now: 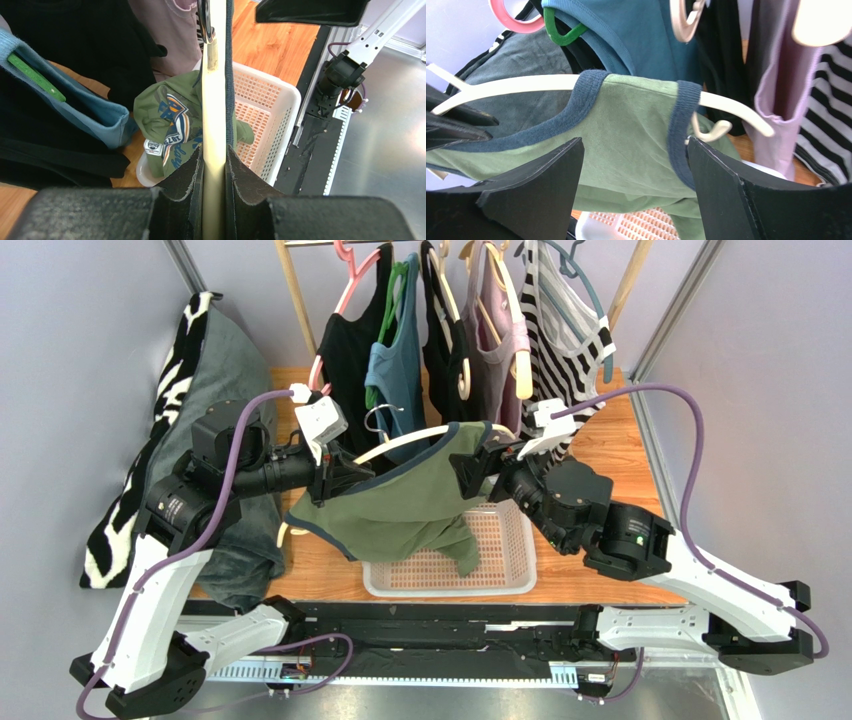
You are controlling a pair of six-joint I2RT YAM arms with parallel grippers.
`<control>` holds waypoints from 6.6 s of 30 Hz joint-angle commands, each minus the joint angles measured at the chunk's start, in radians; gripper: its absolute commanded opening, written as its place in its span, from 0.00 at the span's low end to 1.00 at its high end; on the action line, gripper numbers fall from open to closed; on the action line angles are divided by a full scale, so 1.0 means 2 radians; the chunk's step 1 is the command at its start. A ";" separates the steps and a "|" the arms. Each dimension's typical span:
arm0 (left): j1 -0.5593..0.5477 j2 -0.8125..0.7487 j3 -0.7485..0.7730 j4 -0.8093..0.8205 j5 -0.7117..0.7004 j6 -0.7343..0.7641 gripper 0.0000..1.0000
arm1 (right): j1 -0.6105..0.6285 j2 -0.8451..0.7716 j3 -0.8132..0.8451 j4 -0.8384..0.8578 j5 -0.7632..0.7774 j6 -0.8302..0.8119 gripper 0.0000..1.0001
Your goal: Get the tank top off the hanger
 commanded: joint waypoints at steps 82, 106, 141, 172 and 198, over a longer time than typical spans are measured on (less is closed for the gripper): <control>-0.003 -0.012 0.025 0.014 0.026 0.020 0.00 | -0.167 -0.030 -0.008 0.044 -0.256 0.009 0.61; -0.003 -0.012 0.032 0.012 0.028 0.018 0.00 | -0.158 -0.020 -0.015 0.059 -0.258 0.023 0.27; -0.003 -0.023 0.025 0.006 0.006 0.034 0.00 | -0.126 -0.001 0.031 -0.070 -0.225 0.027 0.71; -0.003 -0.021 0.026 0.006 0.014 0.036 0.00 | -0.124 0.007 0.031 -0.012 -0.310 0.046 0.17; -0.003 -0.047 0.031 -0.011 0.006 0.047 0.00 | -0.325 -0.015 0.051 -0.150 -0.142 0.121 0.00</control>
